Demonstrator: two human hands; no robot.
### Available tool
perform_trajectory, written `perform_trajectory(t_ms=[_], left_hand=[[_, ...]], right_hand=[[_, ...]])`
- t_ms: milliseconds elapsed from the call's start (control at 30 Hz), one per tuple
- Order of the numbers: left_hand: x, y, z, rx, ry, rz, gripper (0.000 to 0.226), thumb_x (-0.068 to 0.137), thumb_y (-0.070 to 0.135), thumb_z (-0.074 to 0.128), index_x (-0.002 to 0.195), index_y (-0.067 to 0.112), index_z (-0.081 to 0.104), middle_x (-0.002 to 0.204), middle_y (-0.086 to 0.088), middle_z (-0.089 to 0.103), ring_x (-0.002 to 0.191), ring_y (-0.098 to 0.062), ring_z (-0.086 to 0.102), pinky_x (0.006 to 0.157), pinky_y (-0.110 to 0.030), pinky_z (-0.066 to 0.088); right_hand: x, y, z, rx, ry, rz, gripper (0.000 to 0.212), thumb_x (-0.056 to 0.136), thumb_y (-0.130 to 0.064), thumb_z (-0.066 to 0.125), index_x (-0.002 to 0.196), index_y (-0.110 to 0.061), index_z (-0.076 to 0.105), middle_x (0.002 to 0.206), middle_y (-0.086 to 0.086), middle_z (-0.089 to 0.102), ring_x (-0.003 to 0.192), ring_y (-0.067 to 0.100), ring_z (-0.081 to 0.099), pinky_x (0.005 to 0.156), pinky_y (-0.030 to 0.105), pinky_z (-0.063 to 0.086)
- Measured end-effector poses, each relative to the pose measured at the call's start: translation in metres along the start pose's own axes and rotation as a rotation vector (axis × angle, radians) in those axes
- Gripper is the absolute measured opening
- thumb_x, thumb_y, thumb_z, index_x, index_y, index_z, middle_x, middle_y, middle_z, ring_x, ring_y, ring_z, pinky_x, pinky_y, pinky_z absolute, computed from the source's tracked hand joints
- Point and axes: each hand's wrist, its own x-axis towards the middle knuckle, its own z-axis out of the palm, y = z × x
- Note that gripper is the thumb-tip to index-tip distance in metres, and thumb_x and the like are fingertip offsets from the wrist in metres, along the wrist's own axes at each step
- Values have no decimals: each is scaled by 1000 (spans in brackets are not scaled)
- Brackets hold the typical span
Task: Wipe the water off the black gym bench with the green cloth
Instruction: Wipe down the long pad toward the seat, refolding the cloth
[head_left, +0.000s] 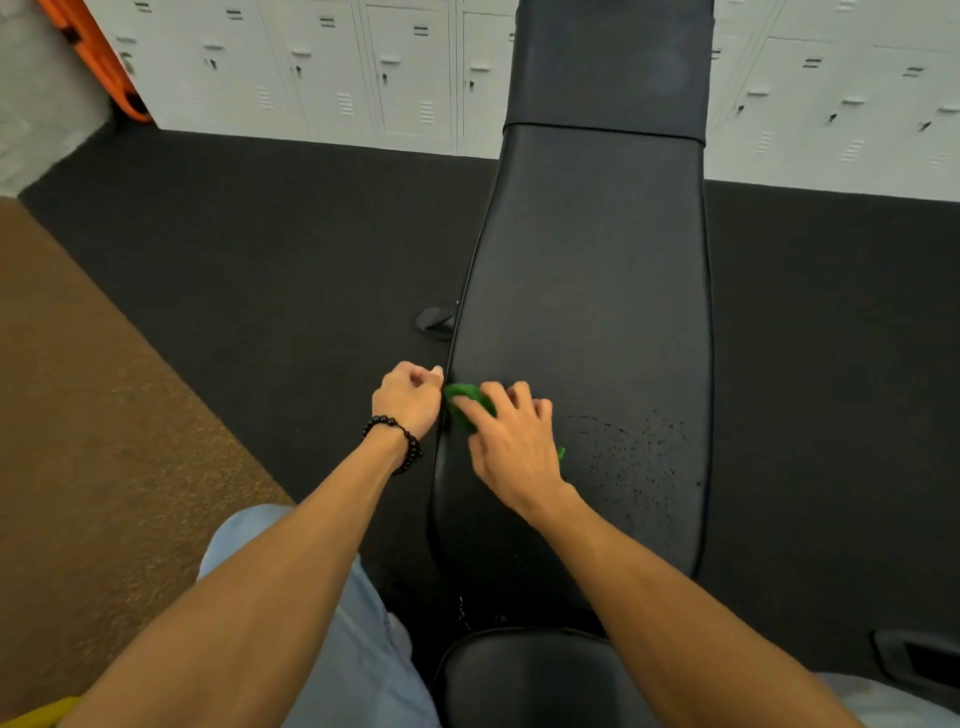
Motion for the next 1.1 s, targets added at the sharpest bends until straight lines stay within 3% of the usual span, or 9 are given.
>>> perform_trajectory(t_ms=[167,267,367,533,633,700,867,1000,1100], left_hand=[[-9,4,11,-24,-15,198,36,95,36,59,128,27,48,127,-4,51,109,-17,54,91,-34,45],[-20,6,20,92,-66,349,53,94,39,59,142,40,36,144,-2,32,121,-19,47,103,-40,42],[-34,8,30,298,-86,477,61,94,42,57,147,45,28,161,-2,9,148,-27,18,114,-55,28],[-49,11,47,555,-149,630,65,97,42,51,151,47,16,163,-4,-9,150,-30,-12,118,-61,13],[-50,13,54,646,-180,628,69,96,43,50,152,48,10,162,-4,-14,149,-33,-18,116,-65,9],[-51,14,55,683,-193,623,73,95,40,51,152,47,7,162,-4,-17,148,-34,-21,116,-66,7],[-49,12,54,825,-228,603,99,83,49,64,152,47,-7,159,-5,-29,145,-35,-28,115,-67,9],[-49,25,60,847,-196,551,102,74,70,66,151,45,4,160,-5,-19,147,-38,-20,114,-68,16],[-55,37,68,818,-114,528,85,75,67,67,141,39,22,157,-11,-1,146,-42,-6,106,-71,28]], right_hand=[[-46,11,3,-16,-142,-413,36,74,-28,73,109,-30,67,111,1,57,100,25,45,75,41,42],[-63,54,-4,-16,-12,-131,36,69,-24,77,103,-28,66,108,3,58,95,27,45,70,40,41],[-62,64,-9,-12,140,247,49,78,-16,69,126,-25,62,121,5,58,97,28,47,71,39,39],[-89,81,-14,-67,-9,-163,39,76,-21,66,115,-26,64,110,4,57,92,30,52,67,40,45],[-78,93,-19,17,165,282,39,77,-11,67,115,-19,66,110,8,57,90,31,51,64,42,46],[-69,81,-18,11,225,384,48,80,-10,66,127,-17,62,118,8,57,94,29,50,68,40,44],[-104,95,-14,-19,14,-100,36,76,-24,61,111,-23,66,107,3,56,91,27,51,65,40,48],[-89,122,-23,40,249,431,35,76,-13,66,111,-17,68,106,9,54,89,30,49,65,40,45],[-78,102,-21,28,268,420,46,80,-11,66,126,-18,64,112,9,56,92,27,47,68,38,42]])
